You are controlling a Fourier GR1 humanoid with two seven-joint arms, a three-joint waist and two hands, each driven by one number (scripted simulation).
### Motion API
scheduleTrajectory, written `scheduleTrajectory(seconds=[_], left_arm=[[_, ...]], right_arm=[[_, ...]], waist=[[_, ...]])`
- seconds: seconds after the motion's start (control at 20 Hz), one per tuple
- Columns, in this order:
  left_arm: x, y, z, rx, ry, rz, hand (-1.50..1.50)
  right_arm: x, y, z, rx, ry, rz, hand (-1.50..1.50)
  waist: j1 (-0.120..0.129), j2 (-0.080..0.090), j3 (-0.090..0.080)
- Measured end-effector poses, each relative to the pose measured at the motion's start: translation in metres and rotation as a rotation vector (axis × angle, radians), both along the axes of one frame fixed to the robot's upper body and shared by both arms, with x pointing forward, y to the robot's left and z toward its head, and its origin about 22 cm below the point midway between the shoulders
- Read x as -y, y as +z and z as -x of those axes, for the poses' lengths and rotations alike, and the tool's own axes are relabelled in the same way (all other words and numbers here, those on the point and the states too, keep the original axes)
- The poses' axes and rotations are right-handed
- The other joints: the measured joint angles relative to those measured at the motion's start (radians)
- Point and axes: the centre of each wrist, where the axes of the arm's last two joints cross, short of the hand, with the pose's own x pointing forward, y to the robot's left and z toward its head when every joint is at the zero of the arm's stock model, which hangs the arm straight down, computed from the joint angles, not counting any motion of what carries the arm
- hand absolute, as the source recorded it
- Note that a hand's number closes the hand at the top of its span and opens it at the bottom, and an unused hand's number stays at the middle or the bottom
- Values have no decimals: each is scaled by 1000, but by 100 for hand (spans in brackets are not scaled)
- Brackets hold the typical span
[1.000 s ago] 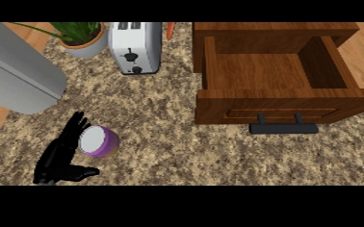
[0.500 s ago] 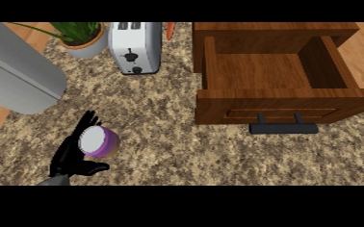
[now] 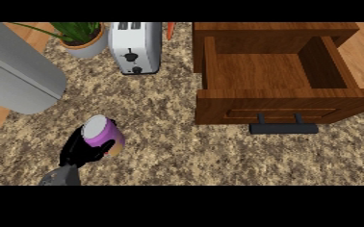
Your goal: Pick up the can, place it into the drawer and close the drawer
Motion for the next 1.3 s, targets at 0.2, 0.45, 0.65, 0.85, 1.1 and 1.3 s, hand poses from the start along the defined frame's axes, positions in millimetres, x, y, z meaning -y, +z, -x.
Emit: scheduleTrajectory(seconds=[0.2,0.45,0.65,0.85,1.1,1.3], left_arm=[[9,7,-7,42,-51,32,150],[26,25,-25,99,-35,61,150],[51,35,-39,133,125,60,150],[68,56,-54,169,189,62,150],[82,101,-73,217,198,42,150],[99,135,-77,271,193,15,150]], right_arm=[[-2,1,2,-7,-2,-4,-150],[2,-6,8,0,-5,-16,-150],[-2,0,9,-1,-13,-17,-150],[-3,3,7,3,-13,-18,-150],[-3,6,10,8,-19,-22,-150],[-7,8,12,8,-20,-21,-150]], waist=[[1,-1,0],[2,-2,0],[1,-1,0],[2,-2,0],[3,-3,0],[3,-3,0]])
